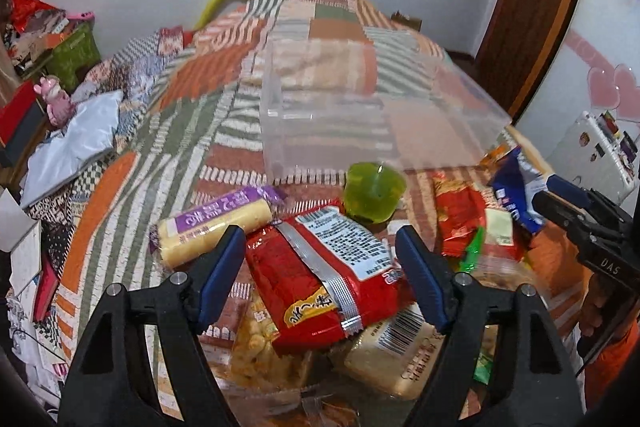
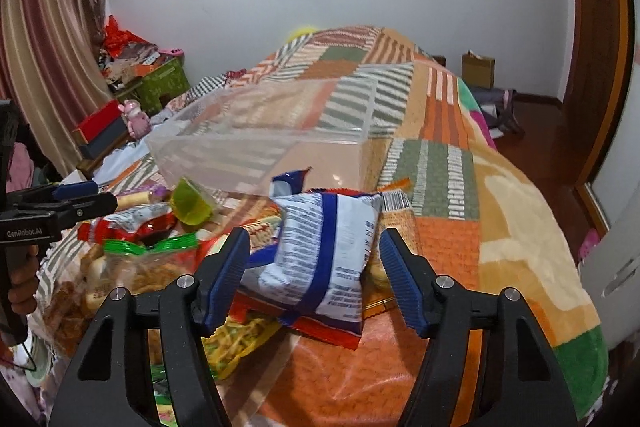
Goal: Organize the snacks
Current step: 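Grasp the red chip bag with the left gripper while the right grasps the white-blue wafer pack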
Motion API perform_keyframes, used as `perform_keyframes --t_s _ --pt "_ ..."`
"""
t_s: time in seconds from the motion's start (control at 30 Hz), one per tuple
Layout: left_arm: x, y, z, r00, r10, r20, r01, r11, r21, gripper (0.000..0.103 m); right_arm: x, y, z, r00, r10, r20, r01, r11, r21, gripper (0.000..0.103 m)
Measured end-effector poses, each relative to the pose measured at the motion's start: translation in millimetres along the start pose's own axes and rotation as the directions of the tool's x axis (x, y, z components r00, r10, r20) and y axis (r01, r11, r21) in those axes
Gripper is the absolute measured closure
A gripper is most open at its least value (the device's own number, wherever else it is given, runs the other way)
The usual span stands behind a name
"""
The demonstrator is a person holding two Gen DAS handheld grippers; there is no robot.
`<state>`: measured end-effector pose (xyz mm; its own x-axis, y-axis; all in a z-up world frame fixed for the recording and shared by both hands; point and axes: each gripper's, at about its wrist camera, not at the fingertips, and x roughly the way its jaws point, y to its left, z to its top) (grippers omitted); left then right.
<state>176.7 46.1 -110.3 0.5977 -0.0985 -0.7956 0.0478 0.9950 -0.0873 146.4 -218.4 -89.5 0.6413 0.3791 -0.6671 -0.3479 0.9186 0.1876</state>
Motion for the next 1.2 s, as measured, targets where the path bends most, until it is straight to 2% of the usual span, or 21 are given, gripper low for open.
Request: perform_keyframes --t_s 0.1,0.3,0.43,0.63,0.77,0.93,1.1,1.17,1.2 --pt "11.4 3.0 2.6 0.999 -0.006 -0.051 0.005 1.000 -0.014 0.025 6.2 -2.3 -0.1 1.000 0.012 -0.027 -0.012 1.000 0.013 0.039" --pt "21.6 1.9 6.6 0.996 -0.018 -0.083 0.017 1.000 -0.010 0.025 15.9 -2.0 0.5 0.997 0.036 -0.061 -0.034 0.999 0.037 0.039" --pt "32.6 -2.5 9.2 0.991 -0.021 -0.130 0.022 1.000 0.004 0.023 19.6 -0.5 1.7 0.997 0.033 -0.068 -0.031 0.999 0.037 0.038" --pt "43.5 -3.0 12.7 0.989 -0.006 -0.150 0.006 1.000 0.002 0.023 18.1 2.2 1.8 0.997 0.014 -0.078 -0.012 1.000 0.025 0.038" --pt "42.6 -4.2 8.8 0.992 0.011 -0.125 -0.010 1.000 0.010 0.025 17.2 -0.3 -0.8 0.997 0.004 -0.080 -0.002 0.999 0.034 0.038" --pt "37.8 -5.3 3.2 0.996 0.018 -0.088 -0.016 1.000 0.019 0.030 17.4 0.1 -1.2 0.998 0.005 -0.069 -0.002 0.999 0.040 0.039" --pt "29.6 -5.2 -0.2 0.997 0.021 -0.069 -0.019 0.999 0.036 0.036 16.0 -3.0 -1.4 0.998 0.012 -0.059 -0.009 0.998 0.056 0.055" --pt "23.3 -6.3 -2.5 0.999 0.004 -0.049 -0.002 0.999 0.049 0.054 14.8 -2.4 -1.3 0.998 0.018 -0.056 -0.015 0.998 0.054 0.058" --pt "21.2 -8.1 -2.4 0.999 0.012 -0.044 -0.009 0.998 0.063 0.054 14.0 -1.4 -1.5 0.999 0.015 -0.051 -0.013 0.999 0.048 0.058"
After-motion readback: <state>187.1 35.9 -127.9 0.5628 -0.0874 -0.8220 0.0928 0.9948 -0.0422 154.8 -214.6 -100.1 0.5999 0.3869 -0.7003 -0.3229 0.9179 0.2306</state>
